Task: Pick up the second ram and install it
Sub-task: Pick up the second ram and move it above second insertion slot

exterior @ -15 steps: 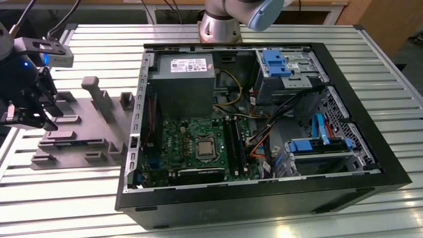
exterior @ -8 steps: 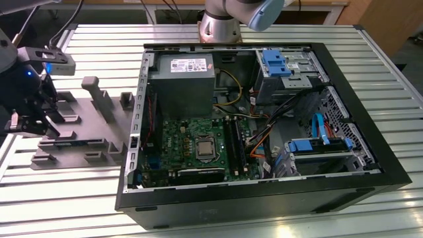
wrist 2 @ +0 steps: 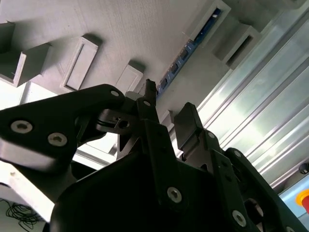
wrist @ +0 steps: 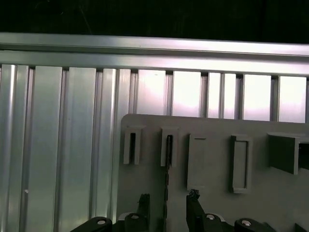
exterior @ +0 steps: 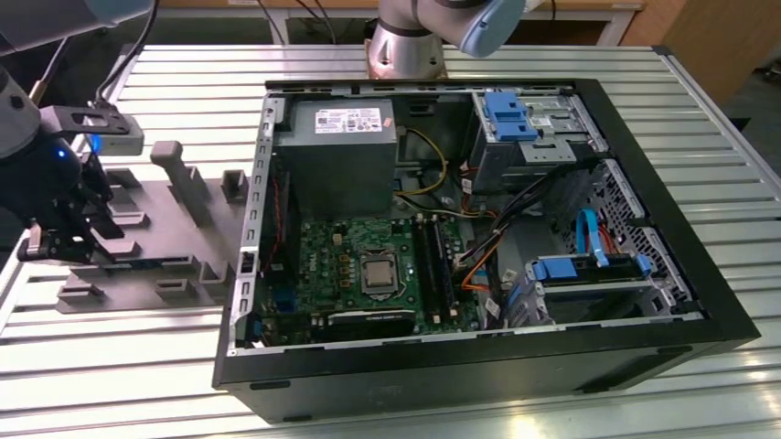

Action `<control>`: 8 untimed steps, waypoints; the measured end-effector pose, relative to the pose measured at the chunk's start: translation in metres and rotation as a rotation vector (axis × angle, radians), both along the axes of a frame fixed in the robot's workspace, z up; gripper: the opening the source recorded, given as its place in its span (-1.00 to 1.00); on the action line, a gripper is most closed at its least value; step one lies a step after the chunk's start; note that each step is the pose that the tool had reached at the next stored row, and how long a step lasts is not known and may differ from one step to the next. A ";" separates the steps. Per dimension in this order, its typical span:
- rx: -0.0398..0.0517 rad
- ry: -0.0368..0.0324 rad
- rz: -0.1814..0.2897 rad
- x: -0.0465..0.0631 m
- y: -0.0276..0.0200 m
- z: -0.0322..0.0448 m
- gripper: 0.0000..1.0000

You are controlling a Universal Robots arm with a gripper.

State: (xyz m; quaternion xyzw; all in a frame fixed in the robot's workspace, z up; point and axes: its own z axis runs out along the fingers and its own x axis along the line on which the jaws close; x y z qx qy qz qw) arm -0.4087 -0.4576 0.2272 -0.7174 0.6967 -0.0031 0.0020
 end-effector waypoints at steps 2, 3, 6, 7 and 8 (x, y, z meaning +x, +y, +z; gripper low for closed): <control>-0.0001 0.0002 0.000 0.000 -0.0001 -0.0003 -0.14; -0.0002 0.0003 0.000 0.000 -0.0001 -0.0003 -0.14; 0.0002 -0.0003 0.000 0.000 -0.0001 -0.0013 -0.14; 0.0002 -0.0002 -0.004 0.000 -0.0001 -0.0025 -0.14; -0.0002 0.0000 -0.011 -0.001 -0.0001 -0.0039 -0.14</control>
